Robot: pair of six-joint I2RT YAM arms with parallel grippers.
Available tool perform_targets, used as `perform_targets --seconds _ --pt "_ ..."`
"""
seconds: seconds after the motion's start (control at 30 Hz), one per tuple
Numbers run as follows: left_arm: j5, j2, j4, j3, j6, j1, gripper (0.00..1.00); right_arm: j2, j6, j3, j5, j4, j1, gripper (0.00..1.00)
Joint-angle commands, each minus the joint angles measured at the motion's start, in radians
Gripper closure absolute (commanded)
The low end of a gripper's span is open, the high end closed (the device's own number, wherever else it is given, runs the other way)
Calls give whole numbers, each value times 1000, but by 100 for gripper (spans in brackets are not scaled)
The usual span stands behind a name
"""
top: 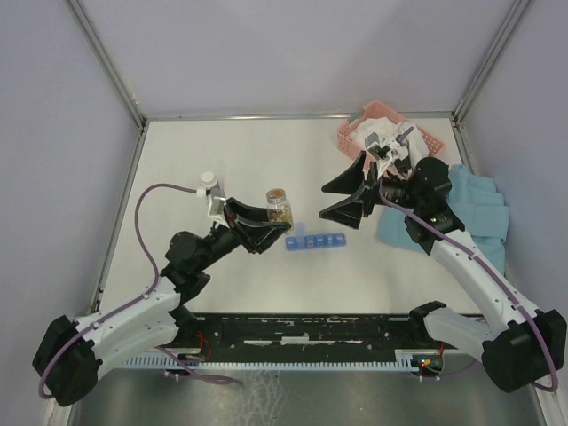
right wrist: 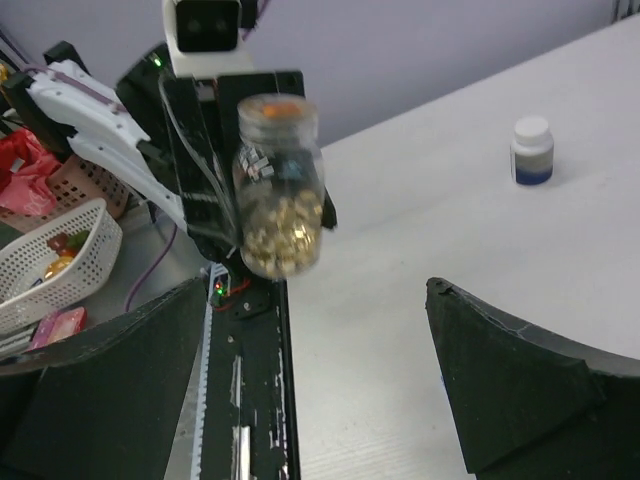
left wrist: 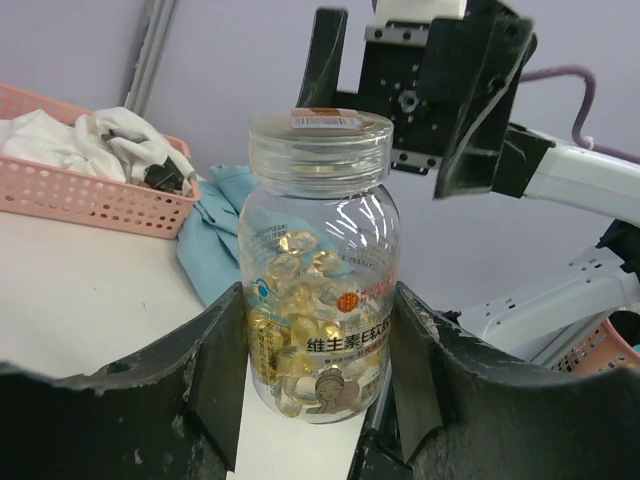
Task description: Sort the pills into containers
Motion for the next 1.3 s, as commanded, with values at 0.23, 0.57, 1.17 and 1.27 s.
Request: perform_targets --seconds 0.23,0.57,1.17,1.27 --pt "-283 221 476 2 308 -272 91 14 342 -24 -50 440 1 0" --pt "-342 390 626 56 415 -386 92 35 261 -23 -92 405 58 0" --pt "-353 481 697 89 327 -404 92 48 99 26 -101 191 133 11" --pt "-350 481 688 86 325 -404 92 49 144 25 -100 231 134 11"
